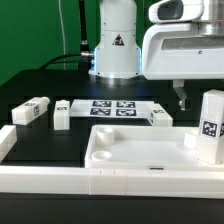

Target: Assemble desk

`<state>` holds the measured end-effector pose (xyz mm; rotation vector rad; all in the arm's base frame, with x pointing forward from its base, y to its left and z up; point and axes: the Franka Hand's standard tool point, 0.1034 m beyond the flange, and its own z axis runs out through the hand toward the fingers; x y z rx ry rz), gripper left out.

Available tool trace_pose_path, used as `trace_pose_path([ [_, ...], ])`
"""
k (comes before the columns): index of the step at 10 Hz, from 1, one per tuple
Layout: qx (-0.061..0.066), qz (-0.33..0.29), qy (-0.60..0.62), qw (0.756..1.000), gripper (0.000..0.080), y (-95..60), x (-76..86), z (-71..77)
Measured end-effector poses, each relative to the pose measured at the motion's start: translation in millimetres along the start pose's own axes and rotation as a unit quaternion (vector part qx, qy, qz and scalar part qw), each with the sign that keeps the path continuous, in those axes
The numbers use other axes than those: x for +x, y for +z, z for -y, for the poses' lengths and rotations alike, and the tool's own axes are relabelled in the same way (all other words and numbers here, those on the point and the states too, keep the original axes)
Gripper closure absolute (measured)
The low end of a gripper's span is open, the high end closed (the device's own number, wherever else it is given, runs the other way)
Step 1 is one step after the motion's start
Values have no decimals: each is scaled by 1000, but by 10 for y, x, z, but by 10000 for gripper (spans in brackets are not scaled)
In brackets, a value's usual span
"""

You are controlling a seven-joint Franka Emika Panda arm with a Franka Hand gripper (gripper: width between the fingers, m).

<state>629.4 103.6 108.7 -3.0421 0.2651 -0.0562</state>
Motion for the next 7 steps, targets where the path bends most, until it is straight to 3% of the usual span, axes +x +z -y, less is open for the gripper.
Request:
trace_pose_path([
  [4, -1, 2, -141, 990, 151, 24, -44, 56],
  [7, -6, 2, -268, 963, 151, 25, -43, 61],
])
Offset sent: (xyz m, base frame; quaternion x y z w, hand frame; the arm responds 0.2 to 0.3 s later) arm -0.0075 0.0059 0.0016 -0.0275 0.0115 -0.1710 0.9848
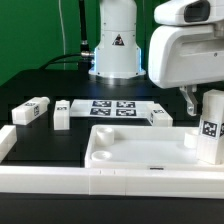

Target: Assemble desk

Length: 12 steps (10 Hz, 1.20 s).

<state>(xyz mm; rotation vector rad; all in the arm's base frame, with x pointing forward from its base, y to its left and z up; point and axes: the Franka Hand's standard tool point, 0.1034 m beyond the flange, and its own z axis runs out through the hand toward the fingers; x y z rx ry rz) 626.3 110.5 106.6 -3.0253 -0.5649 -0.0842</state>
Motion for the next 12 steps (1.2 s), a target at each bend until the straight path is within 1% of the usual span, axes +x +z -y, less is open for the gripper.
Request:
trace_pose_path([
  [1, -4, 2, -51, 999, 151, 1, -2, -9],
  [2, -5, 2, -92, 996, 151, 5, -5, -12],
  [4, -9, 5, -147, 989, 151, 8, -10, -18],
  [6, -9, 6, -167, 986, 151, 14, -14, -21],
  [7, -9, 6, -166, 986, 249, 17, -15, -22],
  [8, -9, 6, -166, 986, 390, 17, -15, -23],
  [9, -9, 6, -166, 986, 390, 17, -16, -25],
  [10, -9, 6, -163, 987, 511, 19, -17, -29],
  [12, -9, 6, -150, 989, 511, 19, -17, -30],
])
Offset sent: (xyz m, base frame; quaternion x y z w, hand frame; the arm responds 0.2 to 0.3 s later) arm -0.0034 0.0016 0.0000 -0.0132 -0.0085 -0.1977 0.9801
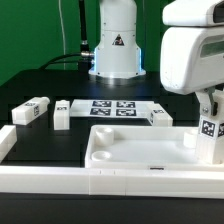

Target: Assemble desk

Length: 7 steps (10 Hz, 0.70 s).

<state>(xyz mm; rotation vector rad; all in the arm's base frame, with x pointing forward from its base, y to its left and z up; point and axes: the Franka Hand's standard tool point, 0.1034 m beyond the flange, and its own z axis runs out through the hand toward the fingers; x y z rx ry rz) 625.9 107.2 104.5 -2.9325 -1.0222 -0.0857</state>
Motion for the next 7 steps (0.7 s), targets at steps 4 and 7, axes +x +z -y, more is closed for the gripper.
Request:
trace_pose_path([
  [4, 6, -3, 162, 987, 511, 5, -9, -23],
  [7, 10, -5, 305, 952, 511, 4, -12, -44],
])
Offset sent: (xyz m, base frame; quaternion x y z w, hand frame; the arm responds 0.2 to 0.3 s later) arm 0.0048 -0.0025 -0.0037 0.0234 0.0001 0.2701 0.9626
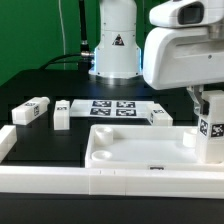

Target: Assemble desk

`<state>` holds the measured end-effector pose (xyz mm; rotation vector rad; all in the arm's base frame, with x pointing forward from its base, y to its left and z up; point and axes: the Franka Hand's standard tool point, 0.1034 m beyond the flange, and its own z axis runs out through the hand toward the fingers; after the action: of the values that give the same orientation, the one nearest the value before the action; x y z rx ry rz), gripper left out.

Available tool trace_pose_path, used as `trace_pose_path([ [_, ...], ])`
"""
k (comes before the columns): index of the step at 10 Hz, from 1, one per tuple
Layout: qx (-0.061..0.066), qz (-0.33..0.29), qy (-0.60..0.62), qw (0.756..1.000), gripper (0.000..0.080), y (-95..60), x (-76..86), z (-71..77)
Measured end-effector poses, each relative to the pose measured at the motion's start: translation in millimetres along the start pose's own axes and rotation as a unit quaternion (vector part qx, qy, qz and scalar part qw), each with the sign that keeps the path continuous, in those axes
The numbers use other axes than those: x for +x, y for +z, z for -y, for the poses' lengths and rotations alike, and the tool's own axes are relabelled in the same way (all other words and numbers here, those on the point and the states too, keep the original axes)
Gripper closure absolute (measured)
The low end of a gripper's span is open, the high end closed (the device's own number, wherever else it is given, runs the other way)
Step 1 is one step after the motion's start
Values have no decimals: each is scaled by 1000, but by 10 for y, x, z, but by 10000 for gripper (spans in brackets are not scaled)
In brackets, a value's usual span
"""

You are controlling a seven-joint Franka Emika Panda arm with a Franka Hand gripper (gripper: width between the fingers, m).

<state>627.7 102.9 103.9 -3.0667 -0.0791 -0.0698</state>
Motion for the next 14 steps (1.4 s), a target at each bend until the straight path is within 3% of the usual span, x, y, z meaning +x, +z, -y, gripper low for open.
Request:
trace_pose_path([
  [5, 4, -1, 245, 970, 509, -4, 10, -36],
  [7, 5, 0, 318, 948, 509, -5, 11, -43],
  [9, 5, 0, 335, 942, 509, -5, 11, -44],
  [10, 6, 0, 328, 945, 443, -4, 11, -40],
  [11, 6, 0, 315, 949, 443, -4, 10, -34],
  [12, 5, 1, 293, 956, 241, -4, 6, -13],
  [13, 5, 0, 257, 966, 176, -8, 5, 3],
  [14, 4, 0, 204, 979, 176, -10, 5, 10],
])
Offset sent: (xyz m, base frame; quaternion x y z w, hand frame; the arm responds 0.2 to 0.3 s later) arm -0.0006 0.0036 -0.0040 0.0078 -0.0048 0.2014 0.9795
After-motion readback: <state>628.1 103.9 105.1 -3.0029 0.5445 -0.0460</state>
